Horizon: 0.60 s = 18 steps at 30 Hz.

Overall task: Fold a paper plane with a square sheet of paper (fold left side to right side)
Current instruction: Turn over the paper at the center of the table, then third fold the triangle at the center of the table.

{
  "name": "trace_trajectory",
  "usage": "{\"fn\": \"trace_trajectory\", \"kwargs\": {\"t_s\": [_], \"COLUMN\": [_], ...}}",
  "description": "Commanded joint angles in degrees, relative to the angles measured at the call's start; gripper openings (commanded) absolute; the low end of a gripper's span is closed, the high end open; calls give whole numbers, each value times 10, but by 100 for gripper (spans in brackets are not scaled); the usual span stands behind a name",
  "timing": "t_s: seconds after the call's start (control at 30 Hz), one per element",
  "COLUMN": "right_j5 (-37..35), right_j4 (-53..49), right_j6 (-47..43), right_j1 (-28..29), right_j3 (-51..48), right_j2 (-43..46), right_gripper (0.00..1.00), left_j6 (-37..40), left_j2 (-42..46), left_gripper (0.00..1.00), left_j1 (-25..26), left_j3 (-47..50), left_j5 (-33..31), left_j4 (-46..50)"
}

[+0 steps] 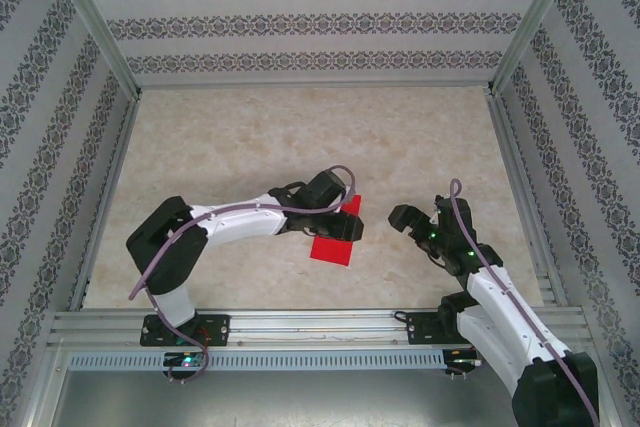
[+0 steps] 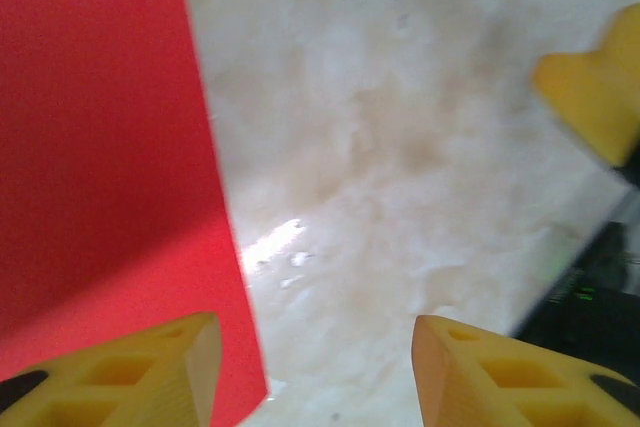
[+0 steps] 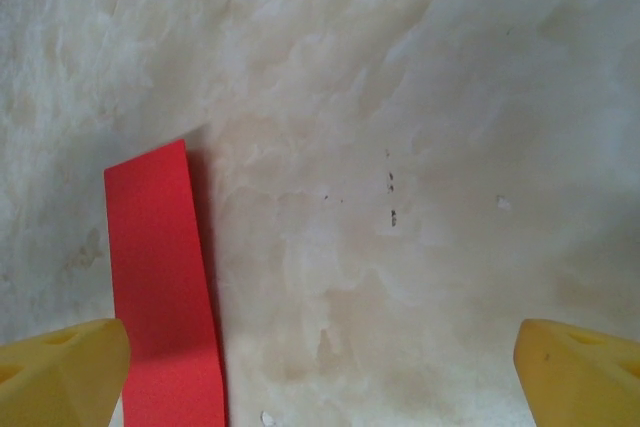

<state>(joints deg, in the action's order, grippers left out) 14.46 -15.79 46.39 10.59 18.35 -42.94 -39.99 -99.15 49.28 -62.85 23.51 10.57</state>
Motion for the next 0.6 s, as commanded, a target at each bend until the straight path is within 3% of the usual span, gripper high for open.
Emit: {"fn": "trace_trajectory", "kwargs": {"t_s": [0.0,0.17,0.57], "right_j5": [40,59,8], "right_j4": [22,74,162], "right_j6": [13,48,57], "right_j1": [-4,24,192], "right_j3": [4,-9,70], "right_j2": [-8,-33,-222], "right_gripper": [95,81,34], "left_j6": [-12,0,43], "left_j2": [45,91,160], "left_gripper": [53,53,52], "left_j1": [-28,-82,-189], "left_j3": [26,76,152], "left_j5": [47,42,44], "left_j4": [-77,-103,-107]}}
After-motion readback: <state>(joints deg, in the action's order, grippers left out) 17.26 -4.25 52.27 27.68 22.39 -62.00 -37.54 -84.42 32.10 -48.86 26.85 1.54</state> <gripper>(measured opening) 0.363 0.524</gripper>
